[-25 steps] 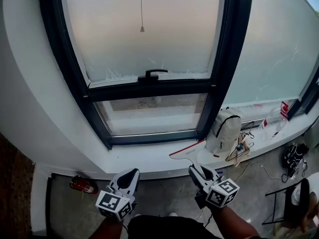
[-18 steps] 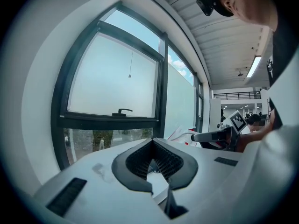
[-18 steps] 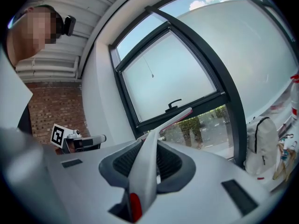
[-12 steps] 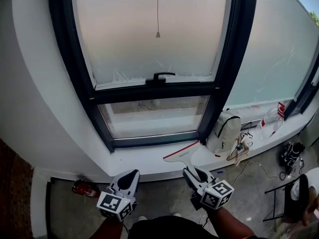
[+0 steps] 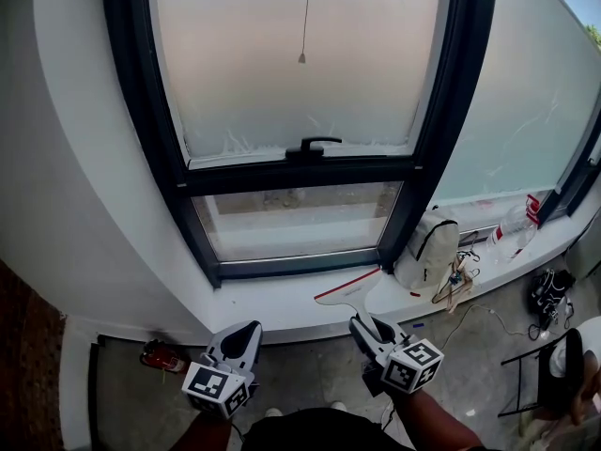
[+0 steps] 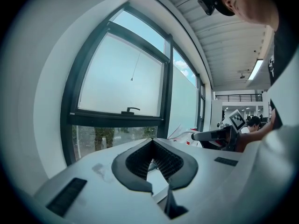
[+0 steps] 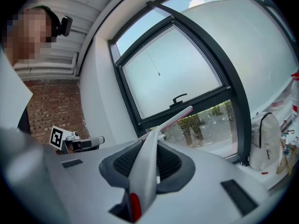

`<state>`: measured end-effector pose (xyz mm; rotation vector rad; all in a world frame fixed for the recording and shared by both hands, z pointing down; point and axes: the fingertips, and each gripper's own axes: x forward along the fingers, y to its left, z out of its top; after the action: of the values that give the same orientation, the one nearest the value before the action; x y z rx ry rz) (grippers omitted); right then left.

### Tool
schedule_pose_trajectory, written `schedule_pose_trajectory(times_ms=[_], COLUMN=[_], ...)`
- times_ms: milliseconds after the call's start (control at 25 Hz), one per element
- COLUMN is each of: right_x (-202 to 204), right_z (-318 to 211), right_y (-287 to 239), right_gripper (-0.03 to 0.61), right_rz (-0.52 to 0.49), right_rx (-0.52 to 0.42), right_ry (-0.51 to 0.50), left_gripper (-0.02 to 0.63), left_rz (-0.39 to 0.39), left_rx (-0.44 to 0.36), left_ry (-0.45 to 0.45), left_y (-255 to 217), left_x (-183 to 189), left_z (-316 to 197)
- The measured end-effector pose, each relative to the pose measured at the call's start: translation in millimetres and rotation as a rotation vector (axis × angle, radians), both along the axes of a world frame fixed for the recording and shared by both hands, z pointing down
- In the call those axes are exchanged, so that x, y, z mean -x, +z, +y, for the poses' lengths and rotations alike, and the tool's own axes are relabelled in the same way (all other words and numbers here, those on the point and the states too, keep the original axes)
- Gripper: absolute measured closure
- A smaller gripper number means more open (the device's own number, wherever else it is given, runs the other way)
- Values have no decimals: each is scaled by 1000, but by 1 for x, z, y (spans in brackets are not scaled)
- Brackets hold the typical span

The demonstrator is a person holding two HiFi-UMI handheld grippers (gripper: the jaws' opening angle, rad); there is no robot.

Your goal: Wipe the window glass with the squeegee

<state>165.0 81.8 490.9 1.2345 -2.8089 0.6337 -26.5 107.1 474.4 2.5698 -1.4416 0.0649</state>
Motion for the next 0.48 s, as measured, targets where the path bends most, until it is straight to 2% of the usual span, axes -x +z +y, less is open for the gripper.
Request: schedule_pose_trajectory(times_ms=[200,480], right_x=[4,6], right_z=[6,10], right_y=[0,-5], right_gripper=[511,514], right_rz=[14,24], right_rx=[0,-8], right_ry=[1,7], left_gripper=[613,612], left_rz=[-2,1], left_rx=[22,7], left_ry=[42,58], left_y=[9,3], left_x=[-9,-6], left_z=[9,10])
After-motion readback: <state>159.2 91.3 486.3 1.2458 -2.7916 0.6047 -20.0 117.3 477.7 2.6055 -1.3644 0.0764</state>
